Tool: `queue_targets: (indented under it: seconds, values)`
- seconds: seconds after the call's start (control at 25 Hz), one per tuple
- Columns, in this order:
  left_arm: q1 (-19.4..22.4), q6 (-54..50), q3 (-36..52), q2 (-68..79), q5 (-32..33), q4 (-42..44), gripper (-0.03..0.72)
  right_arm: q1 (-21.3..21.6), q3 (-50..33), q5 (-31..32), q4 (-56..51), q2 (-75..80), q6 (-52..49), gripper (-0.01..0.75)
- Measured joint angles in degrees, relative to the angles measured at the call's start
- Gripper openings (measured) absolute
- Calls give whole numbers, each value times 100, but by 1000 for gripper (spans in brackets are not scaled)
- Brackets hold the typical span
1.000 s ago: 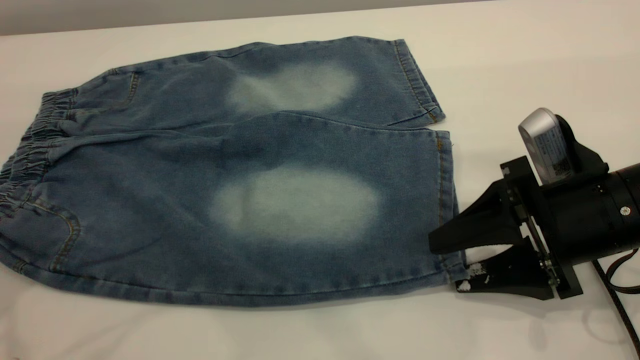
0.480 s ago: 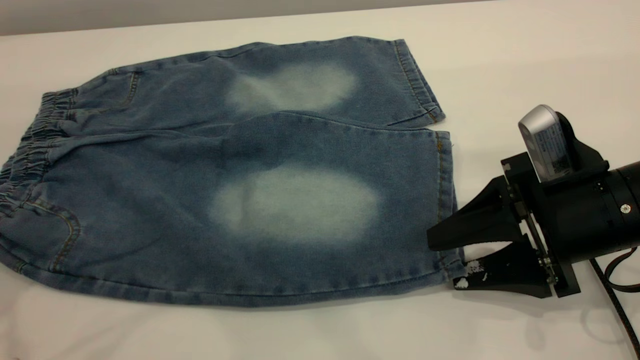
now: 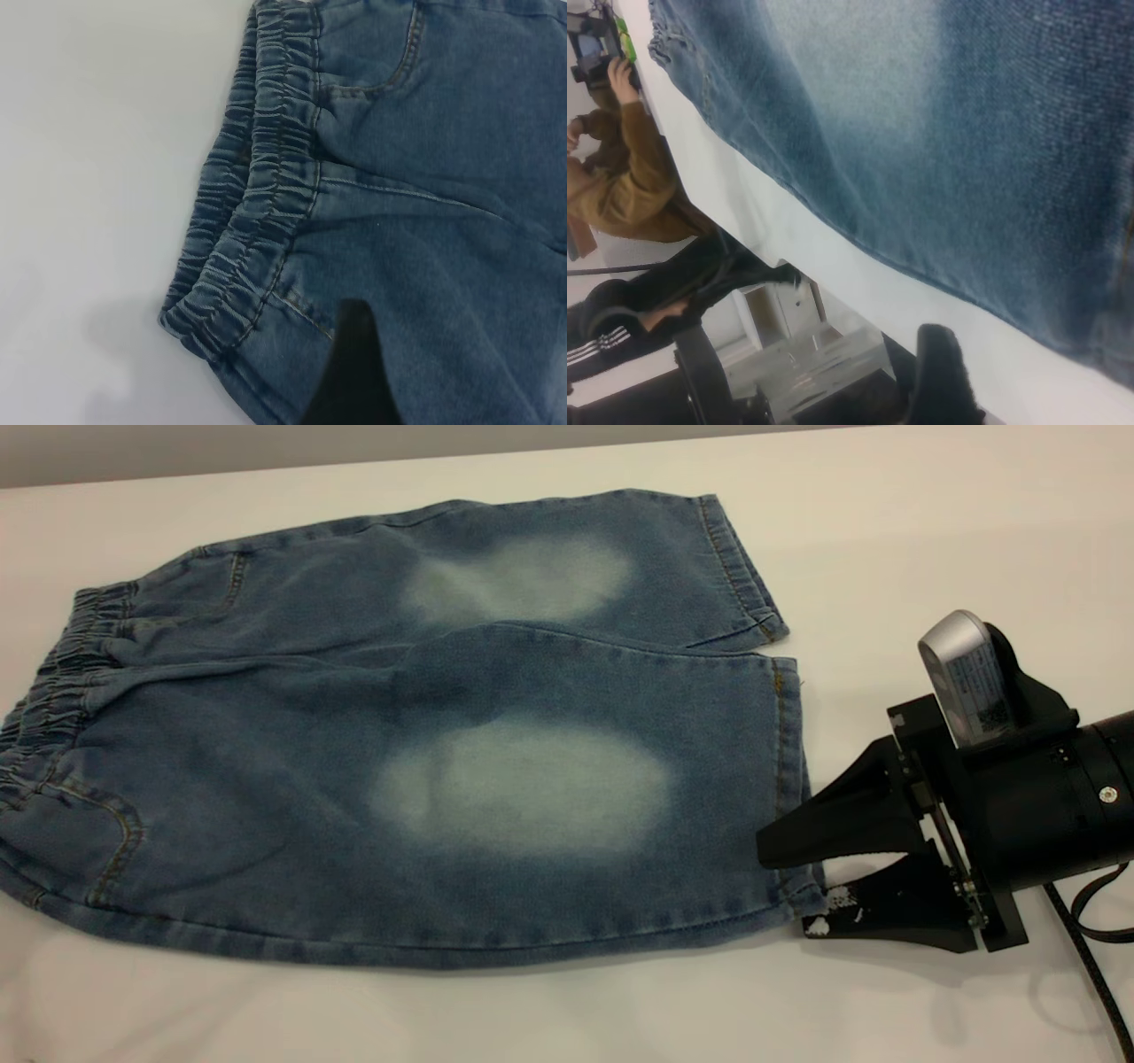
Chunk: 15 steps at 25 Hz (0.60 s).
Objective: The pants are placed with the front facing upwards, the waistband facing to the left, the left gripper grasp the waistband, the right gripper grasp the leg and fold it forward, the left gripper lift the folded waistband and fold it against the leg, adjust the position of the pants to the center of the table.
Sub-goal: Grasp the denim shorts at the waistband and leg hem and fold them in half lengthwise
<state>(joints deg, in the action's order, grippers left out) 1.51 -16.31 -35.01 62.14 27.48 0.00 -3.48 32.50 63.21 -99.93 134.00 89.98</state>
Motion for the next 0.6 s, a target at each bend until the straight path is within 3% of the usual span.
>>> queue_targets:
  seconds: [0.6]
  values:
    - [0,0,0,0,0,0,526,-402,199,-67,-5,0,-5,402]
